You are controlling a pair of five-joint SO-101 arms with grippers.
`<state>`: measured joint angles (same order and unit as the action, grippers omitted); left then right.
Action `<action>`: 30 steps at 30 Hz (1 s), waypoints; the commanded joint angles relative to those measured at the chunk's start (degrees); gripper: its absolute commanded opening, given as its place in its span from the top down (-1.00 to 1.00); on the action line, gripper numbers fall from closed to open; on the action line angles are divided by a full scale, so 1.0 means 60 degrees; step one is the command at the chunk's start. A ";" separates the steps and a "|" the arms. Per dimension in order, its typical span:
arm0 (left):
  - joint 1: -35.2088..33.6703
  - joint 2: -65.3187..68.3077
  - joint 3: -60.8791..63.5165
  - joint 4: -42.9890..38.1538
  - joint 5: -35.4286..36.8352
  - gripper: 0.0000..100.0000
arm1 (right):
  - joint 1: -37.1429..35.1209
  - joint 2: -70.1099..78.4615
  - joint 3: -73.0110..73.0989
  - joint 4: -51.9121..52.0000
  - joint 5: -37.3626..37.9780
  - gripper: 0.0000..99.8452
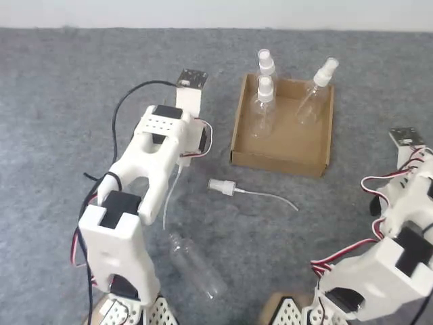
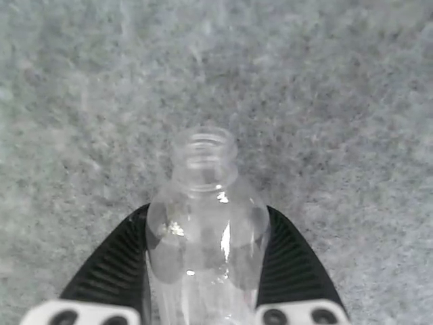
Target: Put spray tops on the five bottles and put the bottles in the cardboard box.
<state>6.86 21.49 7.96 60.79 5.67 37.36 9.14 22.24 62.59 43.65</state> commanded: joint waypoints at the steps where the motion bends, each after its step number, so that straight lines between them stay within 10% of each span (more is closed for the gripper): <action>1: -0.0015 -0.1773 -0.0593 0.0615 -0.0132 0.88 | 0.0081 -0.0037 -0.0557 -0.0037 0.0088 0.99; 10: -0.0703 -0.4864 0.0725 0.0996 -0.1099 0.88 | 0.0022 -0.0037 -0.0557 -0.0037 0.0103 0.99; 30: -0.1304 -0.1348 0.2498 -0.1582 -0.1832 0.76 | 0.0081 -0.0037 -0.0205 -0.0110 0.0117 0.99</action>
<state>-0.70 13.32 23.52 52.70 -6.02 37.36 9.14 22.24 62.59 43.65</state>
